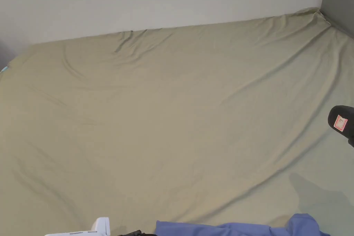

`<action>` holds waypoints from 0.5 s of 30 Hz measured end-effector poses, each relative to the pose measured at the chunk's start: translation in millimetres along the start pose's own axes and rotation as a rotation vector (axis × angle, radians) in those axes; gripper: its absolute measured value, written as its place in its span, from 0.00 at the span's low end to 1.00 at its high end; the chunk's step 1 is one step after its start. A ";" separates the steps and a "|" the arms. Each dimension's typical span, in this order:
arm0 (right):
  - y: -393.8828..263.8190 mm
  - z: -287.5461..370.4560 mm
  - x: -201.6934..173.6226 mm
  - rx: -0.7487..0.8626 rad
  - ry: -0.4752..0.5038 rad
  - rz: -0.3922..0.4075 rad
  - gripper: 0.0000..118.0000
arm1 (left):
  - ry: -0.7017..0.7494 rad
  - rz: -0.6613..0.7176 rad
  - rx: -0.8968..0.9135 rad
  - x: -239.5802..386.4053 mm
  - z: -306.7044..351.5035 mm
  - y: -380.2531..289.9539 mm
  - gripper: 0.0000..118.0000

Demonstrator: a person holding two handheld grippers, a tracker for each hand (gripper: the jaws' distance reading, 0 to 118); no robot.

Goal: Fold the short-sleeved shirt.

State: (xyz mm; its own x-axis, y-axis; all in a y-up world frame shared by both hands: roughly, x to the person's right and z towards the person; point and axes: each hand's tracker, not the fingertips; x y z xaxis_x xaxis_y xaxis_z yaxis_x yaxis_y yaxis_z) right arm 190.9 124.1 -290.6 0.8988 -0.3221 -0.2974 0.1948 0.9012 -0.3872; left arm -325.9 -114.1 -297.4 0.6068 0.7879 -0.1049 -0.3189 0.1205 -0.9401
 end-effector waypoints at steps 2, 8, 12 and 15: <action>-1.2 -2.9 -4.0 -0.007 -0.003 0.003 0.01 | 0.023 -0.051 -0.030 -2.7 -12.6 0.2 1.00; -5.6 -8.6 -11.5 -0.024 -0.008 0.005 0.01 | -0.078 -0.042 -0.031 -4.3 -26.6 -2.6 0.28; -6.1 -8.8 -11.5 -0.034 -0.004 0.002 0.01 | 0.090 -0.124 -0.034 -8.2 -44.5 -13.6 0.06; -4.4 -5.9 -10.0 -0.035 -0.006 0.008 0.01 | -0.020 0.058 0.015 -14.0 -30.7 -13.8 0.05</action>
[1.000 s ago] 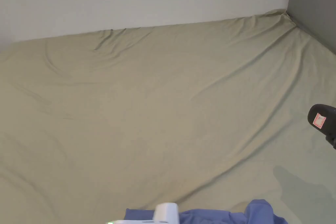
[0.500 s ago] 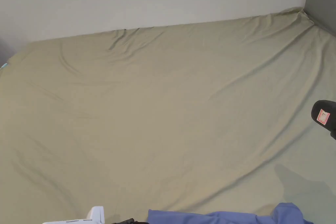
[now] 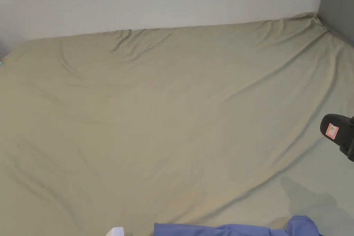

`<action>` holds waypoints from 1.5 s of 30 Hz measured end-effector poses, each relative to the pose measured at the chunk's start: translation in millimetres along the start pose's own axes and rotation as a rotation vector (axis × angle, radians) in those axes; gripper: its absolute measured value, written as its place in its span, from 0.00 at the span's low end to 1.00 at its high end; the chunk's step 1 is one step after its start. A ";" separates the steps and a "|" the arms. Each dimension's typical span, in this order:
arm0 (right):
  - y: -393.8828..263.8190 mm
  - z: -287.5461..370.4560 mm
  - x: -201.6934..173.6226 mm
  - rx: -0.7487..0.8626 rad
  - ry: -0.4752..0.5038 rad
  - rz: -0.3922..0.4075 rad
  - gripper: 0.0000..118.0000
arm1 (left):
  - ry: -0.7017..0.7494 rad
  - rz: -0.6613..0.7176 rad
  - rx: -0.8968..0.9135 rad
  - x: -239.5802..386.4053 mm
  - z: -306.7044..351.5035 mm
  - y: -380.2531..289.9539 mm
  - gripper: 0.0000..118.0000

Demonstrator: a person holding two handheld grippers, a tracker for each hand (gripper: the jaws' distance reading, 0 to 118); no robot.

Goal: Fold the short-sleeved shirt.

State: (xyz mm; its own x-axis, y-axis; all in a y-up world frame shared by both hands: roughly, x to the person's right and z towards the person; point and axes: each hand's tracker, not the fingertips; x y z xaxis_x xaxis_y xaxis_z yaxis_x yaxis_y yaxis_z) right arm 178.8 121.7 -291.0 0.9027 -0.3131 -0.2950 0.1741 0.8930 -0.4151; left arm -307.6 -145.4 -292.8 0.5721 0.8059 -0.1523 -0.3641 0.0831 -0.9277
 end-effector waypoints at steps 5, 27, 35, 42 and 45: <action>2.2 4.6 5.0 0.013 0.010 -0.003 0.01 | 0.087 -0.140 0.023 41.7 31.9 -11.8 0.05; 7.9 108.5 80.3 0.123 -0.102 -0.042 0.01 | 0.080 -0.326 -0.213 229.1 -215.1 -103.5 0.15; 6.5 122.1 102.2 0.142 -0.145 -0.076 0.01 | -0.162 -0.071 -0.081 204.4 -160.7 -83.3 1.00; 3.6 125.3 114.8 0.140 -0.157 -0.094 0.01 | 0.036 -0.264 -0.153 195.3 -177.0 -80.2 0.01; 1.4 126.6 121.3 0.136 -0.164 -0.103 0.01 | -0.088 -0.234 -0.290 194.6 -221.3 -101.9 0.01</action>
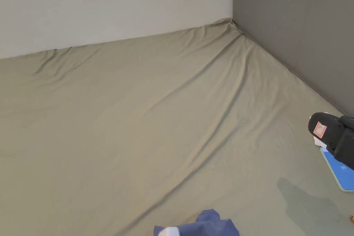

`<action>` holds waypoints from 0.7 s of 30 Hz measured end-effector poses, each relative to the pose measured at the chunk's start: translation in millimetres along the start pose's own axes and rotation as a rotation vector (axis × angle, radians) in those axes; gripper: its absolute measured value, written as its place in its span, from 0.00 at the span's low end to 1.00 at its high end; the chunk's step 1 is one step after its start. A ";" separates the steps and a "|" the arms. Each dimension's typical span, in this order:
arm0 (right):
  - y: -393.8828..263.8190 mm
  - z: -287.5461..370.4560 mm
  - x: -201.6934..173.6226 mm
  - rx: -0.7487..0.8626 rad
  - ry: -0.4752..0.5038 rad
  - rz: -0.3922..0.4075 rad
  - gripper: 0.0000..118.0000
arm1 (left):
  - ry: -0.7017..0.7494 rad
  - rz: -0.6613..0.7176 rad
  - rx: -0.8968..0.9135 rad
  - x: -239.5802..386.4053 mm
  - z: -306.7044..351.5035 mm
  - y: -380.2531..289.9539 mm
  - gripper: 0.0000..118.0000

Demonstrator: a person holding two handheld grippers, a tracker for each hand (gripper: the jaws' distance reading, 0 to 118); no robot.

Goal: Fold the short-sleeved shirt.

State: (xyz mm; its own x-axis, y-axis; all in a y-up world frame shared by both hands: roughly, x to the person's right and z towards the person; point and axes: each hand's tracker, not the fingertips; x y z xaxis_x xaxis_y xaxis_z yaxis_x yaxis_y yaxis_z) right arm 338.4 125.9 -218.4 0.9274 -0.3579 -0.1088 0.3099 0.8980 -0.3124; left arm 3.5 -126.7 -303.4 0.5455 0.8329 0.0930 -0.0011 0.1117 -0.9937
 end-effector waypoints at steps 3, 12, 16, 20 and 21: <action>-1.0 5.7 9.8 -0.005 -0.034 -0.006 0.01 | 0.085 -0.063 -0.024 2.7 -54.3 0.4 0.00; -44.8 0.8 31.7 -0.186 -0.006 -0.038 0.01 | -0.081 -0.067 0.126 26.0 8.6 20.6 0.00; -101.4 -57.8 25.0 -0.415 0.300 -0.185 0.01 | -0.043 -0.080 0.324 21.0 122.0 24.3 0.00; -176.8 -135.7 29.6 -0.766 0.654 -0.425 0.01 | 0.028 -0.063 0.427 11.3 206.8 15.5 0.00; -195.0 -151.6 29.4 -0.832 0.621 -0.421 0.00 | 0.071 -0.046 0.458 11.9 218.3 9.1 0.00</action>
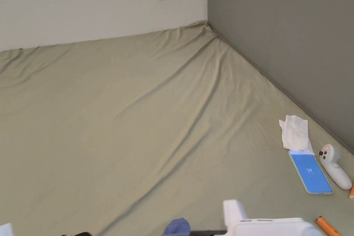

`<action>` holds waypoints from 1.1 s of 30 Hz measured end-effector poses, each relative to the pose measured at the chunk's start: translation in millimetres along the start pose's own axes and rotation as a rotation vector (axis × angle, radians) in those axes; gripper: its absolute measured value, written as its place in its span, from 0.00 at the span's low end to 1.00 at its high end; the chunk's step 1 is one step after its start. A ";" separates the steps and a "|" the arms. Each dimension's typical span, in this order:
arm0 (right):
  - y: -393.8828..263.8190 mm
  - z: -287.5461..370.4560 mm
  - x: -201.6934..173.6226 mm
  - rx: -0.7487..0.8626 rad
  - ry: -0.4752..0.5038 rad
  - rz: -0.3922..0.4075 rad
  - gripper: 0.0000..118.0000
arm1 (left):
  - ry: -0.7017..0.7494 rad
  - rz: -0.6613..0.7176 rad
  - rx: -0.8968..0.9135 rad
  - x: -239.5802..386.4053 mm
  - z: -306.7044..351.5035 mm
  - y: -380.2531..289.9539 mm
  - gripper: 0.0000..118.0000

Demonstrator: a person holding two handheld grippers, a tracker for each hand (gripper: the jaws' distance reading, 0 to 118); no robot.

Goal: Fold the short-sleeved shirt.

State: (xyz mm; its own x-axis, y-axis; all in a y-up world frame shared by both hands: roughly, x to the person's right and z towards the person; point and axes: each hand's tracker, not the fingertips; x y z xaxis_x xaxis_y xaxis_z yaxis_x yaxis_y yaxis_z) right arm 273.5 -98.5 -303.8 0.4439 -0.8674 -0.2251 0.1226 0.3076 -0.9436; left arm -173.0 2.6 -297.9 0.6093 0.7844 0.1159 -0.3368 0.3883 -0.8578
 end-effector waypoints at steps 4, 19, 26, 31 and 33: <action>4.6 -36.7 48.7 -0.231 -0.217 0.028 0.00 | -0.001 0.040 0.010 -11.0 23.7 -3.6 0.00; -5.2 -26.1 78.2 -0.190 -0.144 -0.097 0.01 | -0.008 0.028 -0.362 -21.6 -82.1 -28.2 1.00; -10.9 -15.1 80.0 -0.168 -0.161 -0.119 0.01 | -0.027 0.040 -0.474 -46.5 -158.0 -50.3 1.00; -12.9 -9.2 83.0 -0.161 -0.166 -0.132 0.01 | -0.074 -0.019 -0.435 -33.0 -189.4 -64.4 0.99; -13.4 -9.0 83.6 -0.159 -0.172 -0.128 0.01 | -0.003 -0.023 -0.456 -33.5 -192.3 -66.9 0.91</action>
State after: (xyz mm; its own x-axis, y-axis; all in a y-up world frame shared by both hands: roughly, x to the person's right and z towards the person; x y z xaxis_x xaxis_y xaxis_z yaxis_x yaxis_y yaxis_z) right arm 300.9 -178.6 -312.1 0.5797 -0.8118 -0.0697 0.0523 0.1225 -0.9911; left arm -32.8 -142.7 -340.6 0.6104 0.7799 0.1389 0.0283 0.1538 -0.9877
